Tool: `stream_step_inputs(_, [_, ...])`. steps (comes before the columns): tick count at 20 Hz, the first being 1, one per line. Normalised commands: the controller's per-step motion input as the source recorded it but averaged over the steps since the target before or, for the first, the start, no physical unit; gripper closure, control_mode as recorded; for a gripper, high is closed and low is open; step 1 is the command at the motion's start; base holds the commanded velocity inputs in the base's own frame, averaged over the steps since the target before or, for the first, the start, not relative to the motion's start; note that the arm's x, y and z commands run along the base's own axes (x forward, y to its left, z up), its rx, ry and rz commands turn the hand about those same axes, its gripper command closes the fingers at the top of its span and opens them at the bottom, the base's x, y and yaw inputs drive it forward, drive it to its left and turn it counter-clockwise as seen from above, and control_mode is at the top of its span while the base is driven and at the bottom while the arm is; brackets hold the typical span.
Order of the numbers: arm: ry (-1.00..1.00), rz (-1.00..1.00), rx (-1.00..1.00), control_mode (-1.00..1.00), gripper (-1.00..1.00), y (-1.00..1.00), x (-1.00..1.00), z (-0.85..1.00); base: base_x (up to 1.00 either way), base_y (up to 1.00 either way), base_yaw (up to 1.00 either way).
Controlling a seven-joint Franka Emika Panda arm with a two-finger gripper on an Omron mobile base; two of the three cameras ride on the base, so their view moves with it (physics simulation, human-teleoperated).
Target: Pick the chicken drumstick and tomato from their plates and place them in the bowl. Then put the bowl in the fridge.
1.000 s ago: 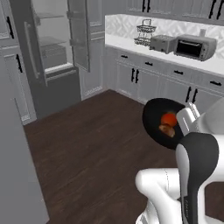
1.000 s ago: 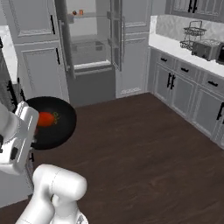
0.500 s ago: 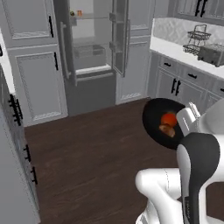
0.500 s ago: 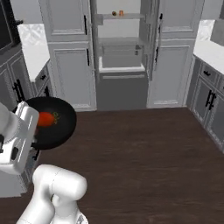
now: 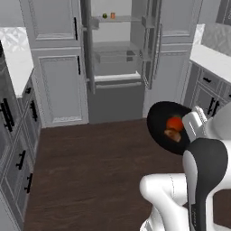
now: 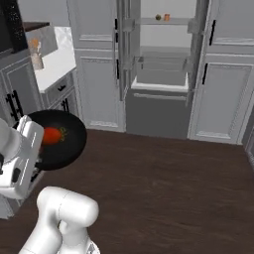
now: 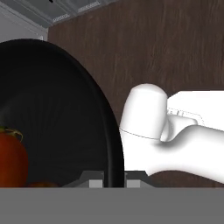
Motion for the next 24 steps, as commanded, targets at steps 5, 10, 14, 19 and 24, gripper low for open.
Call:
stream_step_inputs(5, [0.00, 0.00, 0.00, 1.00, 1.00, 0.00, 0.00, 0.00, 0.94, -1.00, 0.28])
stream_step_inputs(10, [0.00, 0.00, 0.00, 1.00, 1.00, 0.00, 0.00, 0.00, 0.97, -0.90, 0.07])
stream_step_inputs(14, [0.00, 0.00, 0.00, 1.00, 1.00, 0.00, 0.00, 0.00, 1.00, -0.16, -0.10])
stream_step_inputs(19, [0.00, 0.00, 0.00, 1.00, 1.00, 0.00, 0.00, 0.00, 0.98, 0.21, -0.25])
stream_step_inputs(24, [0.00, 0.00, 0.00, 1.00, 1.00, 0.00, 0.00, 0.00, 0.89, 0.40, -0.19])
